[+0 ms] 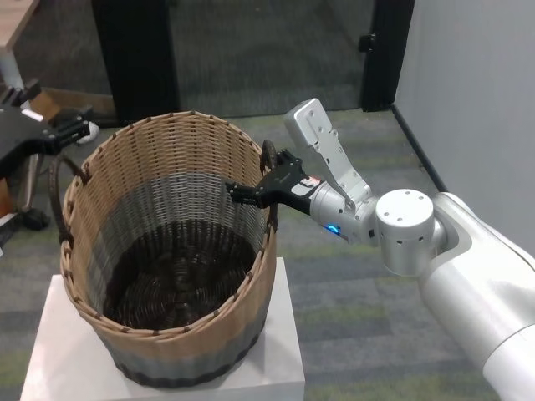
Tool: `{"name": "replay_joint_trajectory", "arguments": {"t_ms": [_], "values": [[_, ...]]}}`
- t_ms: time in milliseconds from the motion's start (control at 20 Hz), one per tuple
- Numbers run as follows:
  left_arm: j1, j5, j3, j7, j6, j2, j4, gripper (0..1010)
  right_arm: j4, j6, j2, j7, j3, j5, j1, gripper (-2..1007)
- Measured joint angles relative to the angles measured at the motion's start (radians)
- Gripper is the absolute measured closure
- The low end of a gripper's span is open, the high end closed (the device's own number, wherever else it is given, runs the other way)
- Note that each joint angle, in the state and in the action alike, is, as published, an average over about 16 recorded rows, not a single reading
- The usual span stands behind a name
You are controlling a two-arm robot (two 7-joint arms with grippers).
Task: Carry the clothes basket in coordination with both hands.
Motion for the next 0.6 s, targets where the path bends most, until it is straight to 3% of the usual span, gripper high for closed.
{"name": "replay_joint_trajectory", "arguments": {"t_ms": [250, 600], "values": [[0.006, -0.003, 0.0, 0.005, 0.021, 0.003, -0.005, 8, 0.003, 0.029, -0.004, 0.015, 0.019, 0.027, -0.005, 5], [0.011, -0.006, 0.001, 0.009, 0.039, 0.006, -0.01, 8, -0.001, 0.11, -0.004, 0.045, 0.067, 0.106, -0.018, 5]]}}
